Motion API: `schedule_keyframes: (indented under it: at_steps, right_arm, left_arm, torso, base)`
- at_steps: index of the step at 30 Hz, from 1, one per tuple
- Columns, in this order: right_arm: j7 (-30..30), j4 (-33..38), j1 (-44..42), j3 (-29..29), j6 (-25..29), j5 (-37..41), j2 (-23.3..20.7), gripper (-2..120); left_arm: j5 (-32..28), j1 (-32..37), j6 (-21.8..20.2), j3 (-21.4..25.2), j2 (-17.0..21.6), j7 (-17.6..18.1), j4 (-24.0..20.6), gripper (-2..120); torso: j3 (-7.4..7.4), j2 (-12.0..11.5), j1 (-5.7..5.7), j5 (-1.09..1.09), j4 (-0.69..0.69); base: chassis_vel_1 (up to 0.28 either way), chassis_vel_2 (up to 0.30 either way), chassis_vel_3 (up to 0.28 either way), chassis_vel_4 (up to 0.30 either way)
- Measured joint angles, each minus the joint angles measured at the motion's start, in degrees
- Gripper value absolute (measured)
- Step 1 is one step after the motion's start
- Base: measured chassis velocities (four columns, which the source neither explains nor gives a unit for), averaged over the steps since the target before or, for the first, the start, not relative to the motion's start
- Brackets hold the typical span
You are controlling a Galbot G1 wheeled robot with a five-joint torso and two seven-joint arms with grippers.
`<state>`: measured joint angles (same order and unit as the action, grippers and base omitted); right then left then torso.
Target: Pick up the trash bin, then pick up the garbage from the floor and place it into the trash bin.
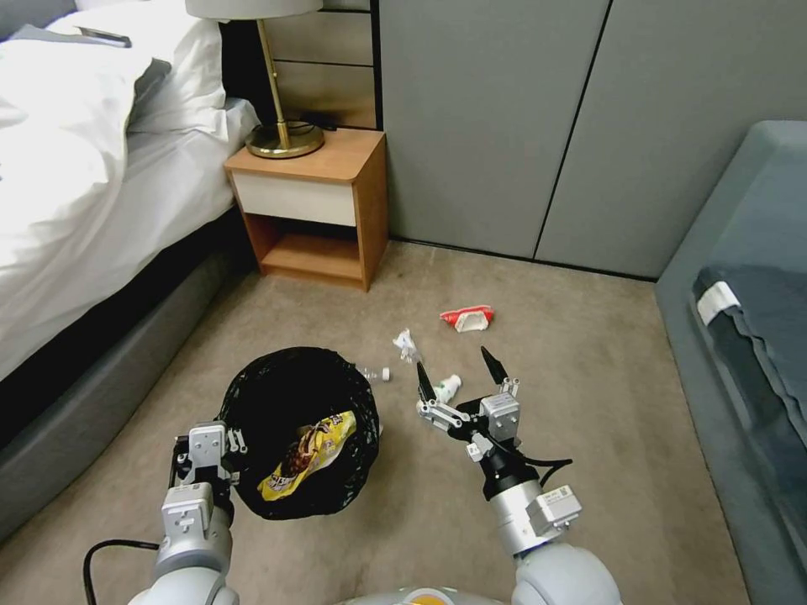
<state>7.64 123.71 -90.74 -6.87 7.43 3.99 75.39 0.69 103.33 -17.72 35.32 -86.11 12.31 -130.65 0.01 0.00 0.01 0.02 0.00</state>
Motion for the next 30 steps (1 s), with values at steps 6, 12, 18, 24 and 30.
schedule_keyframes:
  at_steps: [6,12,18,24,30]
  right_arm:
    - [-0.71,-0.10,0.13,-0.23,0.88,-0.21,0.07,100]
    - [-0.78,-0.23,0.12,-0.19,1.07,-0.35,0.12,100]
    - [1.17,-0.30,0.59,-0.35,-2.60,0.24,-0.25,100]
    - [6.17,0.55,2.13,0.34,-14.35,5.65,-1.02,100]
    - [12.33,-1.91,6.99,0.64,-28.38,16.58,-1.70,100]
  left_arm:
    - [0.00,-0.08,0.00,0.01,0.00,0.00,0.19,1]
    - [0.00,-0.07,0.00,0.05,0.00,0.00,0.24,1]
    - [0.01,-0.07,0.09,0.06,0.01,0.00,0.24,1]
    - [0.07,0.02,0.16,0.05,0.05,0.00,0.24,1]
    - [0.14,0.13,0.23,0.04,0.15,0.10,0.11,1]
  torso:
    - [0.00,0.00,0.01,-0.02,-0.01]
    - [-0.01,0.00,-0.01,-0.03,0.00]
    - [-0.01,0.00,0.00,-0.02,0.00]
    - [-0.01,0.00,0.00,-0.02,0.00]
    - [-0.01,0.00,-0.01,-0.02,0.00]
  base:
    - [-0.120,0.088,0.108,-0.105]
    - [0.000,0.000,0.000,0.000]
    - [0.000,0.000,0.000,0.000]
    - [0.000,0.000,0.000,0.000]
    - [0.000,0.000,0.000,0.000]
